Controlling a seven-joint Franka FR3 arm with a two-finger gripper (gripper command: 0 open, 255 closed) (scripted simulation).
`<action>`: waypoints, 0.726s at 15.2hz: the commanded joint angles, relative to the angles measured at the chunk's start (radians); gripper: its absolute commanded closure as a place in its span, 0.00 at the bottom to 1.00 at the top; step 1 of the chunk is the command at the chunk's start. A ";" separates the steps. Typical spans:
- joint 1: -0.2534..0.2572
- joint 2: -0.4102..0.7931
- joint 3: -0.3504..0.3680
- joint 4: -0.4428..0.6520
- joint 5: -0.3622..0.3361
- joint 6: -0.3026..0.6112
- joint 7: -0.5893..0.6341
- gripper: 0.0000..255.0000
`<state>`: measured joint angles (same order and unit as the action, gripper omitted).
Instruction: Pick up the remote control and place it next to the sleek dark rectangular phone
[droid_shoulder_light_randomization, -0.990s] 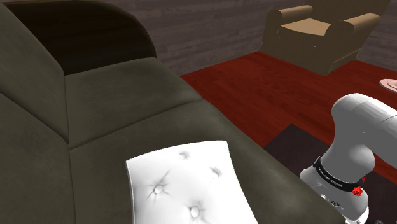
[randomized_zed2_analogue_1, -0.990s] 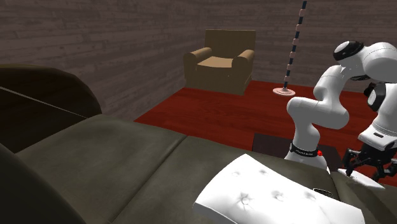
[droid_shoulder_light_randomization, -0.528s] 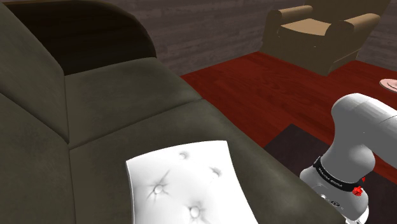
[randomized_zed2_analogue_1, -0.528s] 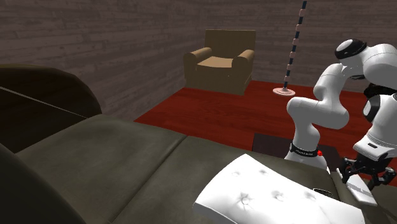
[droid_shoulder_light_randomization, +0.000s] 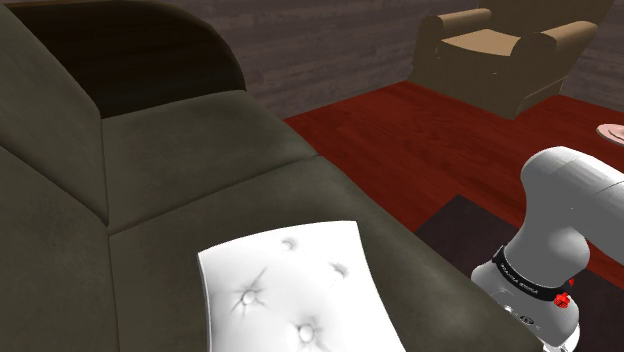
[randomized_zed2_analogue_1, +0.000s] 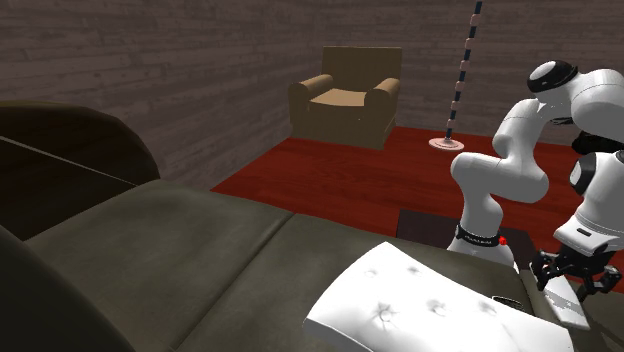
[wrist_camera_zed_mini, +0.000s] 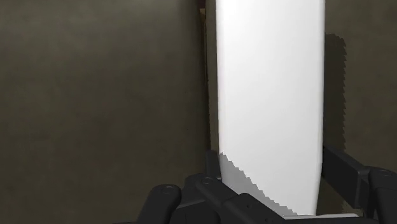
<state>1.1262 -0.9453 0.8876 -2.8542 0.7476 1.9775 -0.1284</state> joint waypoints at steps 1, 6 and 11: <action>0.000 0.000 0.000 0.000 0.000 0.000 0.000 0.00; 0.000 0.000 0.000 0.000 0.000 0.000 0.000 0.00; -0.007 -0.062 -0.103 0.081 -0.091 -0.143 0.015 0.00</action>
<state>1.1175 -0.9974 0.7978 -2.7790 0.6672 1.8525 -0.1145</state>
